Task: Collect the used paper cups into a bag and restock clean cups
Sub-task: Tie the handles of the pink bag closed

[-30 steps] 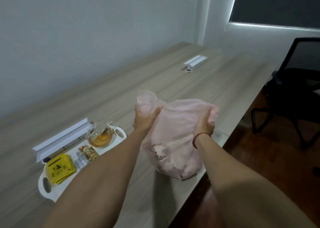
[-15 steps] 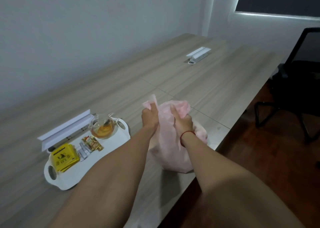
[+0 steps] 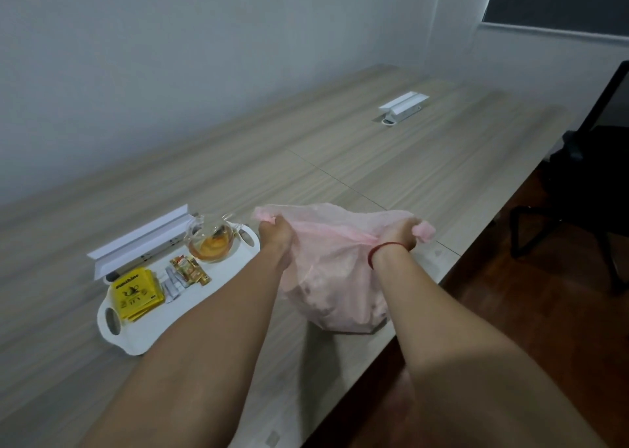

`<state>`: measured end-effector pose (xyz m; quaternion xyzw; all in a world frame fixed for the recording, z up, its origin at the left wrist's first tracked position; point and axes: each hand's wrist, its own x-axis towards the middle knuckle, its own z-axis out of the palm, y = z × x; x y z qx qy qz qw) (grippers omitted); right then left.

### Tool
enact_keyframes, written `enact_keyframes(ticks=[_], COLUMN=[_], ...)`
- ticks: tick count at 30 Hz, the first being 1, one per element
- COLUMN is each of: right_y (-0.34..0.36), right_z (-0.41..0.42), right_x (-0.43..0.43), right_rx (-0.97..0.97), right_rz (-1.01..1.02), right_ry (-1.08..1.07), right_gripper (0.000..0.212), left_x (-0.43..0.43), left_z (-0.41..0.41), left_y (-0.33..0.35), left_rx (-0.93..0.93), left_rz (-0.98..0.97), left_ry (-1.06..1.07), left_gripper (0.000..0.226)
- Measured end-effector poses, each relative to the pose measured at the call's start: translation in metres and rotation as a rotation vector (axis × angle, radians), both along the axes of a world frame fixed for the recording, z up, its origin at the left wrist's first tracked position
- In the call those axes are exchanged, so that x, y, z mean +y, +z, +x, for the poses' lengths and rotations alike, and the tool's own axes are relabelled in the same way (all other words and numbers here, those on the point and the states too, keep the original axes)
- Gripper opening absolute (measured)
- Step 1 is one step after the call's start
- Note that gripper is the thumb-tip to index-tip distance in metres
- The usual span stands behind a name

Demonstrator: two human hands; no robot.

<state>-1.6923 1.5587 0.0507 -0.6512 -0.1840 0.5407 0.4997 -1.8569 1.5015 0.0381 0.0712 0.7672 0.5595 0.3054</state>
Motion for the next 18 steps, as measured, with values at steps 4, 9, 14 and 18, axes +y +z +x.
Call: enact_keyframes(ticks=[4, 9, 14, 18], right_y=[0.008, -0.006, -0.006, -0.002], right_z=[-0.015, -0.028, -0.028, -0.036], right_x=[-0.024, -0.028, -0.023, -0.021], right_rx=[0.13, -0.18, 0.028, 0.118], right_rz=[0.0, 0.104, 0.002, -0.016], right_ry=[0.249, 0.338, 0.158, 0.117], right_gripper=[0.06, 0.03, 0.055, 0.059], left_x=[0.004, 0.001, -0.013, -0.03], left_z=[0.008, 0.008, 0.008, 0.015], left_y=[0.005, 0.004, -0.006, -0.019], left_rx=[-0.108, -0.128, -0.098, -0.089], left_rz=[0.048, 0.121, 0.169, 0.235], left_ry=[0.056, -0.022, -0.047, -0.106], left_gripper=[0.041, 0.071, 0.105, 0.102])
